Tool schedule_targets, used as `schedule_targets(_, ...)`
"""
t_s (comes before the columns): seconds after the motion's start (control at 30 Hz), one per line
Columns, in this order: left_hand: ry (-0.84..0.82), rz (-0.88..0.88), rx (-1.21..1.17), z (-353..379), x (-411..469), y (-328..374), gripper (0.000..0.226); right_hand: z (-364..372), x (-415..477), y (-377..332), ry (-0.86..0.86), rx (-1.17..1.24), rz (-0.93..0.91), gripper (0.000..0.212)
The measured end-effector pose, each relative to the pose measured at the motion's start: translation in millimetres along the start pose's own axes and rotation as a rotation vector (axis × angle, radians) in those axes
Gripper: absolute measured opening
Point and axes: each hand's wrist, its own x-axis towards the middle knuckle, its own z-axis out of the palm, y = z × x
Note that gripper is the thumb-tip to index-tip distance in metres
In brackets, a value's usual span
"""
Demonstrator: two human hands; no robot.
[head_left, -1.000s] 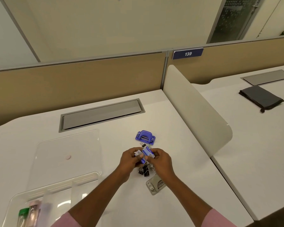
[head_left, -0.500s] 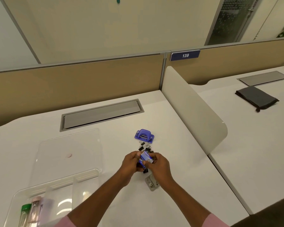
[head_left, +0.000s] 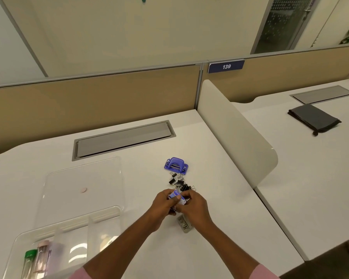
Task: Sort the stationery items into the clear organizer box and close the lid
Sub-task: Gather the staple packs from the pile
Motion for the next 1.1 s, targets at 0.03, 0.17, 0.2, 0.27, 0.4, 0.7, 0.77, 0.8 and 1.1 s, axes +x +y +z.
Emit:
schedule_targets(0.03, 0.009, -0.002, -0.001, 0, 1, 1, 0.018, -3, 2, 0, -0.014, 0.005, -0.003, 0.034)
schedule_targets(0.17, 0.054, -0.018, 0.025, -4, 9, 3, 0.017, -19, 16, 7, 0.09, 0.065, 0.05, 0.024)
schedule_targets(0.2, 0.062, -0.026, 0.038, -6, 11, 2, 0.017, -23, 21, 11, 0.15, 0.066, 0.069, 0.022)
schedule_targets(0.27, 0.067, -0.043, 0.052, -10, 14, 0, 0.017, -31, 31, 18, 0.242, 0.009, 0.125, 0.021)
schedule_targets(0.4, 0.062, -0.072, 0.07, -15, 18, -3, 0.017, -35, 42, 28, 0.227, -0.231, 0.265, 0.032)
schedule_targets(0.7, 0.069, -0.118, 0.109, -24, 22, -8, 0.018, -19, 47, 20, 0.129, -0.457, 0.362, 0.051)
schedule_targets(0.77, 0.083, -0.121, 0.111, -26, 23, -9, 0.019, -15, 50, 18, 0.116, -0.515, 0.354, 0.049)
schedule_targets(0.8, 0.09, -0.123, 0.111, -27, 23, -9, 0.019, -14, 51, 16, 0.109, -0.534, 0.351, 0.048)
schedule_targets(1.1, 0.11, -0.129, 0.088, -30, 30, -8, 0.019, -10, 54, 18, 0.057, -0.512, 0.348, 0.051)
